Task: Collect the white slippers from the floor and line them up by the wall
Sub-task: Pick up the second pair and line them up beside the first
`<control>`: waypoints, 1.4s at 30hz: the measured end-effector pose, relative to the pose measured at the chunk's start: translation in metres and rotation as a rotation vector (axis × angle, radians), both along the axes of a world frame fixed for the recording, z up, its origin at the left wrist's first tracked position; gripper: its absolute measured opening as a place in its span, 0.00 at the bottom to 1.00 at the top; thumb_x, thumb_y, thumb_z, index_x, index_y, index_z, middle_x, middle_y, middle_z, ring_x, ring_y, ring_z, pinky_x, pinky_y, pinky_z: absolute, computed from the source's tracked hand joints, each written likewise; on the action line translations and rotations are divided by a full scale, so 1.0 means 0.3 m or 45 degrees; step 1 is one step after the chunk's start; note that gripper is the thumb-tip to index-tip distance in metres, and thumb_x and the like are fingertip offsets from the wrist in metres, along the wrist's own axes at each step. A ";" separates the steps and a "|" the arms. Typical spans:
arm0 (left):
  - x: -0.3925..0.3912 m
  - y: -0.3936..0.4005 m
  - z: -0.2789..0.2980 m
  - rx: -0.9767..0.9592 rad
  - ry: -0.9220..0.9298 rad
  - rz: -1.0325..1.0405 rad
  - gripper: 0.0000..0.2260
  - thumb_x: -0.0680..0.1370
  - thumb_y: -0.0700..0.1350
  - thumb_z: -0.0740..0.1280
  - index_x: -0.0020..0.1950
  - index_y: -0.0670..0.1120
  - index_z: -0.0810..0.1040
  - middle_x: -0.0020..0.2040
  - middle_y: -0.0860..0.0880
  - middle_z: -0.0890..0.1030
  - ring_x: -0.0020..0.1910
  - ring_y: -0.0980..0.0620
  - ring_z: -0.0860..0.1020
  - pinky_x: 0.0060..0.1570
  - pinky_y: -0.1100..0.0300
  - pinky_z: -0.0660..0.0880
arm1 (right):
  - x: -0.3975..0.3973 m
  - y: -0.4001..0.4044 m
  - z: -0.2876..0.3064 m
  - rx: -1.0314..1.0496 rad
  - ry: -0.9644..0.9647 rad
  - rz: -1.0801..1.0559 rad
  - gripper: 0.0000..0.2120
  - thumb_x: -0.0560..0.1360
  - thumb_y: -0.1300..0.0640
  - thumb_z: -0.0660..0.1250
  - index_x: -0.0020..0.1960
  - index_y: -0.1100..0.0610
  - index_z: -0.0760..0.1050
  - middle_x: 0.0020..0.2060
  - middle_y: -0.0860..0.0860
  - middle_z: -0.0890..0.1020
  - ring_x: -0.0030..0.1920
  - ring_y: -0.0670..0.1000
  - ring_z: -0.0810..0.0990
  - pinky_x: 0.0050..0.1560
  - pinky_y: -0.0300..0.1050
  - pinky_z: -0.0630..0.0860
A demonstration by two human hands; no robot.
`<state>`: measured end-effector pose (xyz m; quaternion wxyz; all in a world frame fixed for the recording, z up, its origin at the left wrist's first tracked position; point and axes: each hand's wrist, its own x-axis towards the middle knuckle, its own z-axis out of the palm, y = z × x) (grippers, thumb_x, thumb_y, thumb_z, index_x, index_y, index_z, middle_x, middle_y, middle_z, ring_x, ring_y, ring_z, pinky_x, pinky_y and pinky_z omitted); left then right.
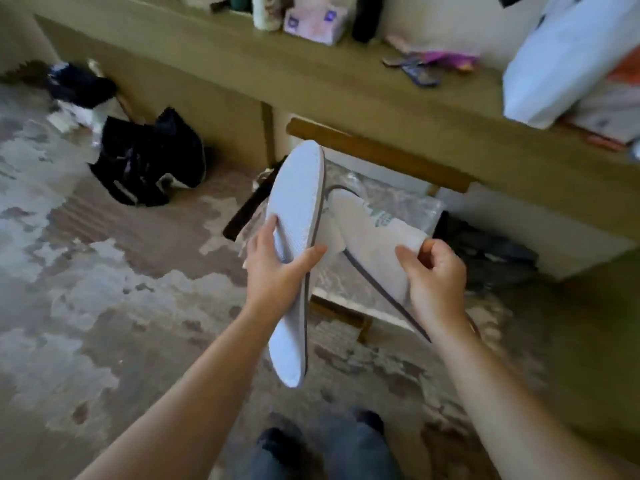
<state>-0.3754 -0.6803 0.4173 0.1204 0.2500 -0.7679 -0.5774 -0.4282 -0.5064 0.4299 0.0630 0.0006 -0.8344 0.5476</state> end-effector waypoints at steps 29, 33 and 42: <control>0.604 2.682 0.075 0.076 0.017 -2.171 0.31 0.70 0.52 0.68 0.70 0.50 0.59 0.70 0.47 0.64 0.65 0.51 0.65 0.64 0.50 0.67 | 1.437 2.173 -0.001 -0.071 -0.046 -2.128 0.14 0.71 0.60 0.66 0.30 0.57 0.65 0.28 0.51 0.68 0.29 0.47 0.65 0.26 0.28 0.65; 0.579 3.006 0.035 0.080 -0.059 -2.318 0.32 0.70 0.53 0.68 0.70 0.51 0.58 0.71 0.47 0.62 0.68 0.47 0.65 0.67 0.44 0.65 | 1.424 2.415 -0.026 -0.046 0.018 -2.323 0.19 0.71 0.62 0.66 0.28 0.51 0.60 0.25 0.48 0.64 0.27 0.45 0.62 0.25 0.27 0.64; 0.507 3.632 0.052 0.008 -0.132 -2.528 0.32 0.68 0.57 0.67 0.69 0.55 0.59 0.71 0.49 0.64 0.66 0.46 0.67 0.65 0.42 0.67 | 1.370 2.905 0.008 -0.079 0.072 -2.542 0.17 0.71 0.63 0.66 0.29 0.53 0.63 0.26 0.48 0.66 0.27 0.44 0.66 0.26 0.26 0.65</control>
